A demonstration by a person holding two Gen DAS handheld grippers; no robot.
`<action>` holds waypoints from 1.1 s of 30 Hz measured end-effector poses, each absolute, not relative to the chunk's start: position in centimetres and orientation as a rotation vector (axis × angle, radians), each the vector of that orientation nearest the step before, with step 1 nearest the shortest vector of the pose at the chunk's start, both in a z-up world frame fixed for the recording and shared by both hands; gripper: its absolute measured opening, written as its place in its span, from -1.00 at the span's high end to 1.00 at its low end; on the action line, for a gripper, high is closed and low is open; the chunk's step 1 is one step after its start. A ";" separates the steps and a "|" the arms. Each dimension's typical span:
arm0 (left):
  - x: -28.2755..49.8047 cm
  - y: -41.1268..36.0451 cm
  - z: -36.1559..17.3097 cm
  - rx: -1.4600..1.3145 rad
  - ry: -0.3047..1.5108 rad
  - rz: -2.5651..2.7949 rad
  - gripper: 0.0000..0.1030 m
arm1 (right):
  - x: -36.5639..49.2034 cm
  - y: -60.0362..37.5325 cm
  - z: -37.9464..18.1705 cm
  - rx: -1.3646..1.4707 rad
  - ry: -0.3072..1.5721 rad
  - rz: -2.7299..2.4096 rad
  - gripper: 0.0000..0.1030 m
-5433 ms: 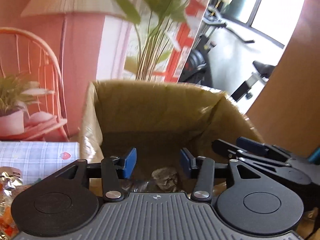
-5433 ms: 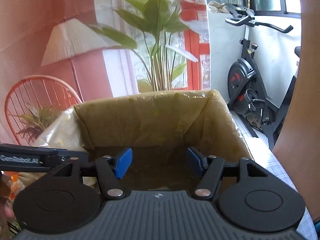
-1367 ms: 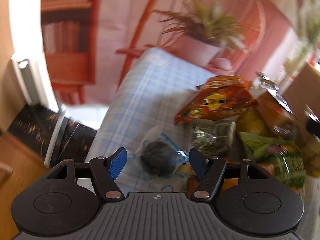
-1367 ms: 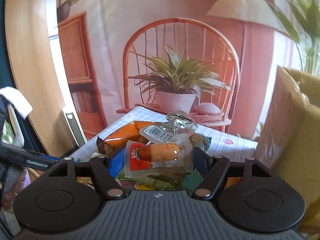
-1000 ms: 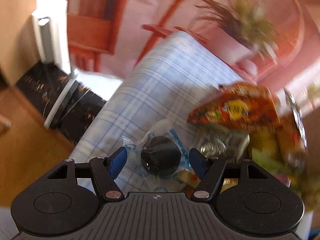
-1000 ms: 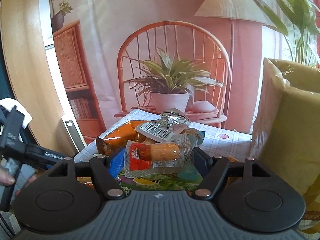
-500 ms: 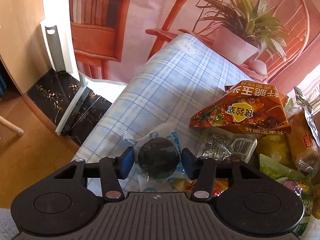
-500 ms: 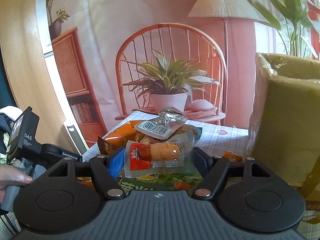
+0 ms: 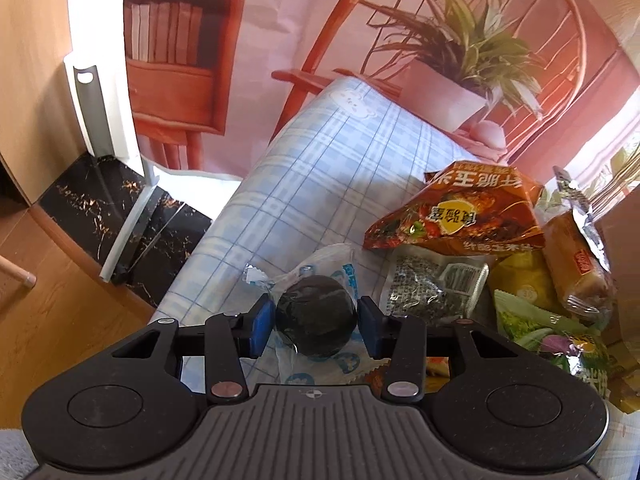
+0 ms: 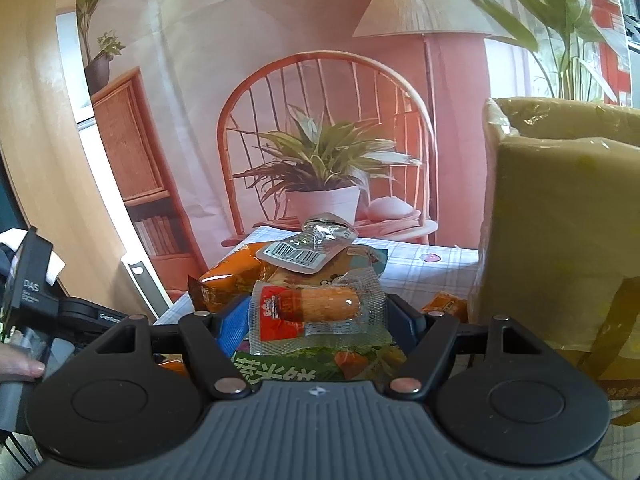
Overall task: Organize snacks
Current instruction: 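Grasp the black wrapped candy with the left tool while the right tool grasps the sausage packet, then carry both snacks into the cardboard box and open both tools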
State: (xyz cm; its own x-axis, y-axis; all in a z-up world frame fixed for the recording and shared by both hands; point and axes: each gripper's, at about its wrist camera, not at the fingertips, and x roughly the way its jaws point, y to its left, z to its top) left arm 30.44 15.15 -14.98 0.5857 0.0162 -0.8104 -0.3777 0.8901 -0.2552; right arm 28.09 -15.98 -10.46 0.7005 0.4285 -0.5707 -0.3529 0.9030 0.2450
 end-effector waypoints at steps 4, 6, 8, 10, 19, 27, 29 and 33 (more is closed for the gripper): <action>30.2 14.9 -13.9 -0.417 0.897 0.234 0.08 | 28.0 -16.3 -10.3 0.129 0.659 0.430 -0.42; 30.1 14.8 -13.3 -0.405 0.879 0.233 0.08 | 27.9 -16.3 -10.1 0.132 0.655 0.430 -0.42; 29.9 14.6 -12.8 -0.397 0.862 0.229 0.08 | 27.8 -16.4 -10.0 0.133 0.649 0.429 -0.42; 29.8 14.4 -12.2 -0.391 0.847 0.221 0.08 | 27.6 -16.6 -9.8 0.136 0.644 0.428 -0.42; 29.0 12.7 -8.9 -0.348 0.774 0.168 0.08 | 27.1 -17.3 -9.0 0.157 0.617 0.417 -0.42; 28.5 10.8 -6.1 -0.315 0.717 0.114 0.08 | 26.7 -18.4 -8.3 0.172 0.590 0.402 -0.42; 28.5 10.0 -5.3 -0.301 0.700 0.098 0.08 | 26.6 -18.8 -8.0 0.176 0.581 0.396 -0.42; 28.6 8.5 -4.1 -0.278 0.676 0.070 0.08 | 26.5 -19.7 -7.5 0.186 0.563 0.383 -0.42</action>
State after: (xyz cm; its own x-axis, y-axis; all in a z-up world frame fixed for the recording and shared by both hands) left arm 28.55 8.52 -4.06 0.7790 -0.0264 -0.6264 -0.1535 0.9607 -0.2314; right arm 26.48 -19.68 -7.45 0.7779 0.4019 -0.4831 -0.3018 0.9132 0.2738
